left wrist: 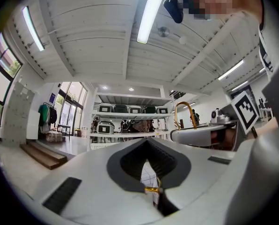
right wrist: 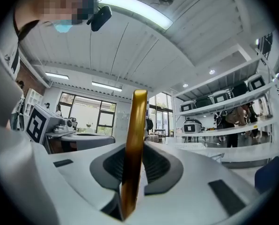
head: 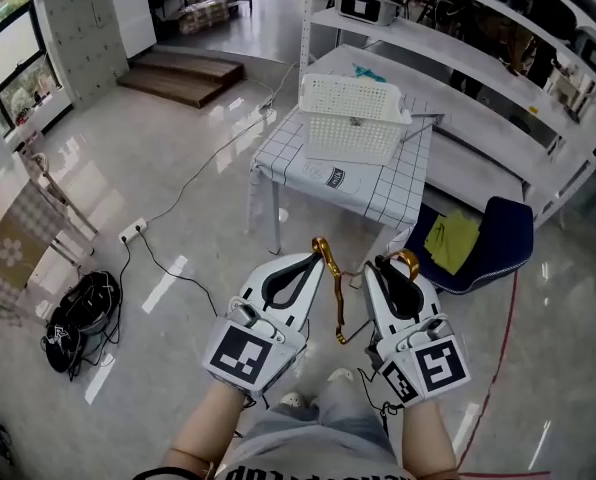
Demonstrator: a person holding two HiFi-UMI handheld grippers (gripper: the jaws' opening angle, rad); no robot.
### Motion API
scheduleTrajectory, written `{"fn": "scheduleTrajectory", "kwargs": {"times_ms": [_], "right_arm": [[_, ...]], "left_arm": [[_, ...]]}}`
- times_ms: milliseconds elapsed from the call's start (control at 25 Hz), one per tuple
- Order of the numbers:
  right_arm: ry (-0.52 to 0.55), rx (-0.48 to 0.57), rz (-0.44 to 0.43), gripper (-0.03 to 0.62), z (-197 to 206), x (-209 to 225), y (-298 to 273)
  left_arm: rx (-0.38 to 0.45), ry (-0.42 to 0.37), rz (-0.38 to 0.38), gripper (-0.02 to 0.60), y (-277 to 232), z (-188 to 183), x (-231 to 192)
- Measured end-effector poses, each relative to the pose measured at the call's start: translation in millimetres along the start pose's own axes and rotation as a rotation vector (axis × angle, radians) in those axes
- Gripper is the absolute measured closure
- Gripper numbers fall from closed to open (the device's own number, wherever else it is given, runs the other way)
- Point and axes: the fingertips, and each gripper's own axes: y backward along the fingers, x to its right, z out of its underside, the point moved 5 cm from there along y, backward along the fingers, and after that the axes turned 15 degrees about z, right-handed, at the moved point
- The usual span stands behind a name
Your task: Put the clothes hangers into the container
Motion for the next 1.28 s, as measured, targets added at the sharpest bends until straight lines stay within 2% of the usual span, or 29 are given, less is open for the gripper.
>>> {"fn": "scheduleTrajectory", "kwargs": {"times_ms": [280,840,960,1280], "right_arm": [[-0.017,-0.006,0.016,0.523,6.7,20.4,-28.6],[-0.048,0.036,-0.073,0.523,-2.7,104.5,-135.2],[-0.058,0.044,-0.091,0.523,-0.6,125.2,-151.9],[-0.078,0.047,-0.110,0.525,8.9,166.0,-178.5]], "left_arm": [[-0.015,0.006,0.000,0.569,-23.2,5.9,-24.4],[-0.003,-0.054,-0.063,0.569,-135.0,-7.4,-95.9],[-0.021,-0.029,-0.065,0.569,-158.9,-3.1,-103.1],[-0.029,-0.033,-0.080,0.569,-204.0,5.3,-114.7]]}}
